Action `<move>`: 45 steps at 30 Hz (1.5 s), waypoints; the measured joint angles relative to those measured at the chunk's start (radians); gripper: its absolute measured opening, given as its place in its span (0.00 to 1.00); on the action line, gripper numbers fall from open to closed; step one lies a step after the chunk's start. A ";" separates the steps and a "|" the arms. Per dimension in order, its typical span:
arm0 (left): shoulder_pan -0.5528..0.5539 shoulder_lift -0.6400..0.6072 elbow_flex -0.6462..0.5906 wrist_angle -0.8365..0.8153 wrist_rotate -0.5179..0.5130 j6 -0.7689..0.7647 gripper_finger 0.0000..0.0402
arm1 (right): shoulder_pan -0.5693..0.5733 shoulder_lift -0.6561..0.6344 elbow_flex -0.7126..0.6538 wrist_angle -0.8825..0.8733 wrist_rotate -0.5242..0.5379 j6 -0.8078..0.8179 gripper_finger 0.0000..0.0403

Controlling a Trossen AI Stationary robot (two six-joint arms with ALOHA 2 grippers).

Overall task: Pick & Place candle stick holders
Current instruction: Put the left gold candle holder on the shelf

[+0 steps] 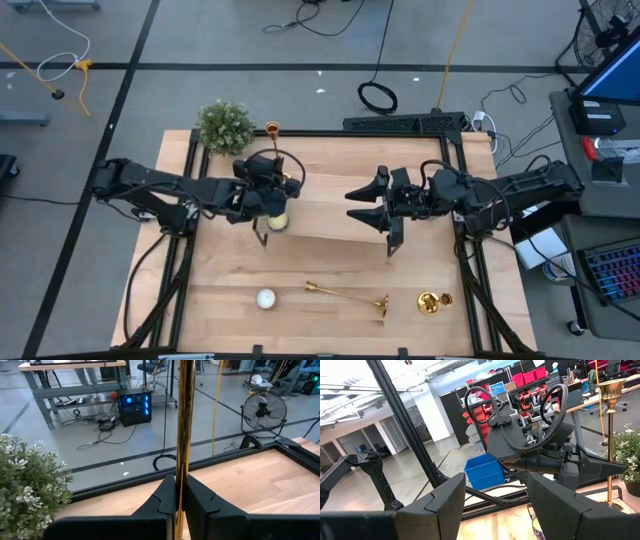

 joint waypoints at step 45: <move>0.039 0.043 0.000 -0.002 0.047 -0.021 0.04 | 0.000 0.000 -0.001 -0.035 0.000 0.000 0.52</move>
